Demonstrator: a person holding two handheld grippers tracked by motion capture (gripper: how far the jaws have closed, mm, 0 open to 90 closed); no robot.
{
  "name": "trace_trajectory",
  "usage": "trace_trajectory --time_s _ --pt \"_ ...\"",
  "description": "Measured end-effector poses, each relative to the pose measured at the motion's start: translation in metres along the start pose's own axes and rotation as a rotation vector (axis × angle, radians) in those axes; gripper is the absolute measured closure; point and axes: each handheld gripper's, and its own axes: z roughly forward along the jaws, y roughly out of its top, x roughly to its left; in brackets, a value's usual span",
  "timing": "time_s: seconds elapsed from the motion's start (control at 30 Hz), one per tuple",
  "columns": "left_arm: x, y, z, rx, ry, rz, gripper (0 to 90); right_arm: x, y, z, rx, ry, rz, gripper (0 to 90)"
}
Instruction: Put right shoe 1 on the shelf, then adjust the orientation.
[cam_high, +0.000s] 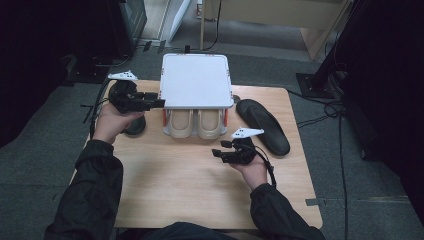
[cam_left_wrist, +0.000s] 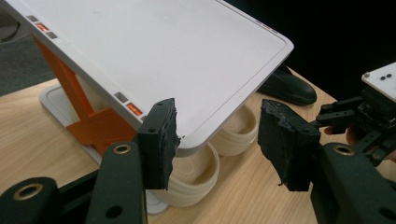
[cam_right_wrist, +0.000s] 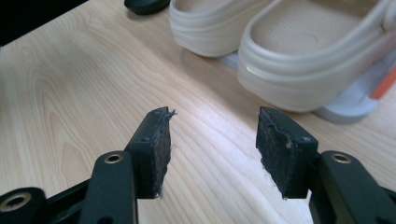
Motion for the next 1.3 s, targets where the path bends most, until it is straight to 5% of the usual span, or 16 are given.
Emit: trace_trajectory --time_s 0.23,0.83,1.3 --pt "0.004 -0.009 -0.013 -0.023 0.031 -0.023 45.6 0.001 -0.003 -0.002 0.014 -0.017 -0.054 43.0" --pt "0.027 -0.045 -0.029 -0.033 0.131 -0.067 44.9 -0.008 -0.003 -0.017 0.005 0.005 -0.062 43.0" --pt "0.064 -0.074 -0.029 -0.005 0.204 -0.135 45.7 -0.009 -0.003 -0.011 0.016 0.007 -0.065 44.7"
